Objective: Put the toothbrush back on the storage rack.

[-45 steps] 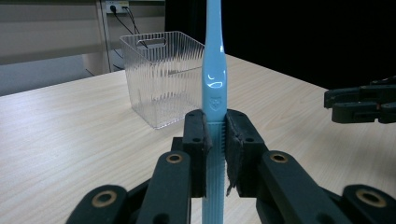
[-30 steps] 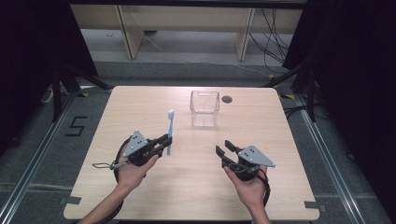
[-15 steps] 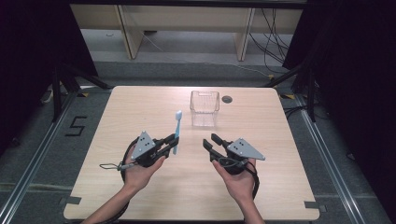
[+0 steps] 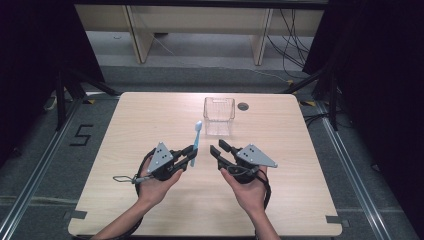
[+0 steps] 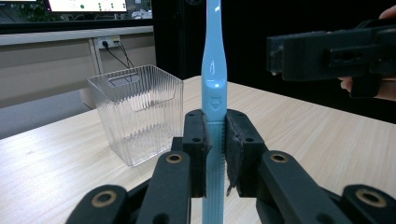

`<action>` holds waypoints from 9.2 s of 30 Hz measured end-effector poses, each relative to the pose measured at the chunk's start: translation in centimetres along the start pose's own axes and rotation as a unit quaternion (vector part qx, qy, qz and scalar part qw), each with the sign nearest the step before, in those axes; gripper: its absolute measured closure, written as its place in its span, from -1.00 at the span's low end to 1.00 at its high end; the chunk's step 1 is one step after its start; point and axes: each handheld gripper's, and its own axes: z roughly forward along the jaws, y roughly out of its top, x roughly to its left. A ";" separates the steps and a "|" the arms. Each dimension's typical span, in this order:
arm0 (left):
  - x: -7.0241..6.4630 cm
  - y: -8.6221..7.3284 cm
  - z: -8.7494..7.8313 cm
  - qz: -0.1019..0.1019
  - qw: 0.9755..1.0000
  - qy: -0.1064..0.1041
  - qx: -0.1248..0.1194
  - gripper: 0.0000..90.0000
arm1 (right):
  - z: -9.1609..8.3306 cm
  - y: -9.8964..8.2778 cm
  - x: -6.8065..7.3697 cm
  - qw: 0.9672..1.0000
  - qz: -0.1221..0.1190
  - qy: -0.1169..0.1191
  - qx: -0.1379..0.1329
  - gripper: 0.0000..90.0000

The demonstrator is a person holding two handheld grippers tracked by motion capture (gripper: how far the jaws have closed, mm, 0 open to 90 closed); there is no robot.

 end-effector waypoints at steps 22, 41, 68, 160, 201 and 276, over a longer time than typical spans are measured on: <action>-0.7 -0.1 0.5 -0.003 1.000 -0.003 0.000 0.74 | 2.2 1.1 1.4 1.000 -0.011 0.018 -0.013 0.41; -1.1 -0.2 0.6 -0.003 1.000 -0.007 0.000 0.74 | 2.9 1.0 1.6 1.000 -0.012 0.021 -0.009 0.55; -1.1 -0.2 1.0 -0.001 1.000 -0.013 0.011 0.61 | 3.0 0.9 1.6 1.000 -0.015 0.023 -0.006 0.91; 3.4 -5.9 -5.1 -0.011 0.997 0.060 0.052 -0.14 | 1.2 2.9 -3.2 0.998 -0.017 -0.054 -0.028 0.91; 3.9 -7.3 -5.2 -0.027 0.996 0.075 0.042 -0.15 | 3.3 4.5 -5.9 0.994 -0.026 -0.095 -0.044 0.90; 3.8 -7.3 -5.1 -0.029 0.996 0.075 0.042 -0.17 | 7.5 7.5 -10.7 0.985 -0.013 -0.154 -0.071 0.90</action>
